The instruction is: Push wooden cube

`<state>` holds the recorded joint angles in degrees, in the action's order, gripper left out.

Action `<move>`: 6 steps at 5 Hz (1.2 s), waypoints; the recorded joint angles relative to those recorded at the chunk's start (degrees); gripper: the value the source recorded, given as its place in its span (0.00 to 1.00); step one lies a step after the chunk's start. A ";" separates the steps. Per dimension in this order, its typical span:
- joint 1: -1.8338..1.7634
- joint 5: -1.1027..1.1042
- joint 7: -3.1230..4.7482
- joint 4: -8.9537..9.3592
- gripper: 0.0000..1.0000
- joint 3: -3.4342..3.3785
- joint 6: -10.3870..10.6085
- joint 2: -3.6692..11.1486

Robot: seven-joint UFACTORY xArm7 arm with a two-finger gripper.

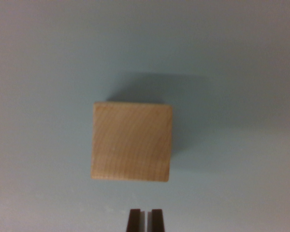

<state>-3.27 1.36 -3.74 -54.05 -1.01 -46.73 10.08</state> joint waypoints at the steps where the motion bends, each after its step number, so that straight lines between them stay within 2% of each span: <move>1: -0.10 -0.02 -0.06 1.74 0.00 -0.07 1.95 0.42; 2: -0.10 -0.02 -0.06 1.74 0.00 -0.07 1.95 0.42; 3: -0.20 -0.03 -0.12 3.39 0.00 -0.13 3.80 0.82; 4: -0.20 -0.03 -0.12 3.39 0.00 -0.13 3.80 0.82; 5: -0.28 -0.05 -0.18 4.79 0.00 -0.18 5.37 1.16; 6: -0.28 -0.05 -0.18 4.79 0.00 -0.18 5.37 1.16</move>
<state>-3.54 1.31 -3.92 -49.26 -1.19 -41.37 11.24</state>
